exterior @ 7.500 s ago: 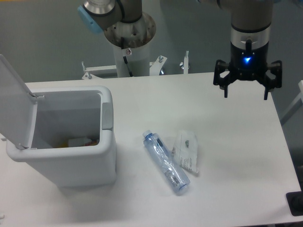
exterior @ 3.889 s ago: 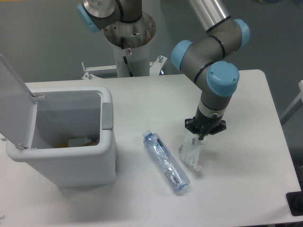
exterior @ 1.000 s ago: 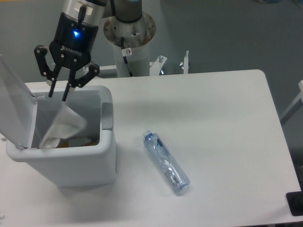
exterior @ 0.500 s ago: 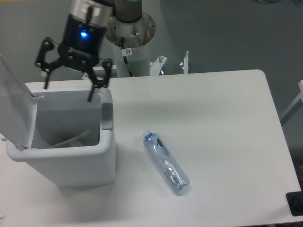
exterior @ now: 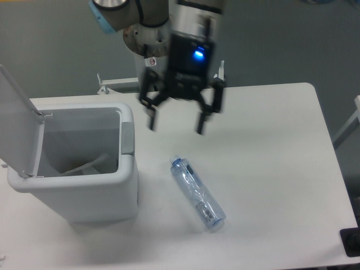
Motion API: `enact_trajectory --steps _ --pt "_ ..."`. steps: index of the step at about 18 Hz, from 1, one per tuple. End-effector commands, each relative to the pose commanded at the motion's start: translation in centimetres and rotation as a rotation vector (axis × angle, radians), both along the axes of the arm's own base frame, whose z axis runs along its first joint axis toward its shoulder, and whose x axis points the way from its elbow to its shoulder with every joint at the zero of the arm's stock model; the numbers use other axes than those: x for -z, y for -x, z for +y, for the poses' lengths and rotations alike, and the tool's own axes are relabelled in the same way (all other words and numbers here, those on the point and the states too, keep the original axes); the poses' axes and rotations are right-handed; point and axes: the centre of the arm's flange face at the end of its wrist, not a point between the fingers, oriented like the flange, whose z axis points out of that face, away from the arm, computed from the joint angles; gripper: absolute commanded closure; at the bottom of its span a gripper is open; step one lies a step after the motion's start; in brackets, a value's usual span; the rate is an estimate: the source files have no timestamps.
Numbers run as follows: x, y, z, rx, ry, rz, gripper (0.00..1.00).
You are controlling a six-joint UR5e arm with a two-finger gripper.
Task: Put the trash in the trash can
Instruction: 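Move the gripper over the clear water bottle and lower it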
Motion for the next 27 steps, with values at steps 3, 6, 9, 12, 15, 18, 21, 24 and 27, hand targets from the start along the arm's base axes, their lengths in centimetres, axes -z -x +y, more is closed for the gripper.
enact_trajectory --steps 3,6,9,12,15,18,21,24,27 --pt "2.3 2.2 1.1 -0.008 0.034 -0.005 0.00" --pt "4.8 3.4 1.6 0.031 0.076 0.014 0.00" --pt "7.5 4.8 1.5 0.001 0.162 0.025 0.00" --pt "11.0 4.9 1.4 -0.009 0.220 -0.014 0.00" --pt "14.3 5.1 1.7 -0.009 0.246 -0.066 0.00" --pt "17.3 5.4 2.7 -0.001 0.265 -0.105 0.00" --pt "19.5 5.2 3.2 0.017 0.283 -0.129 0.00" --pt "22.2 4.6 4.5 0.039 0.307 -0.160 0.00" --pt "23.4 4.3 5.2 0.050 0.318 -0.173 0.00"
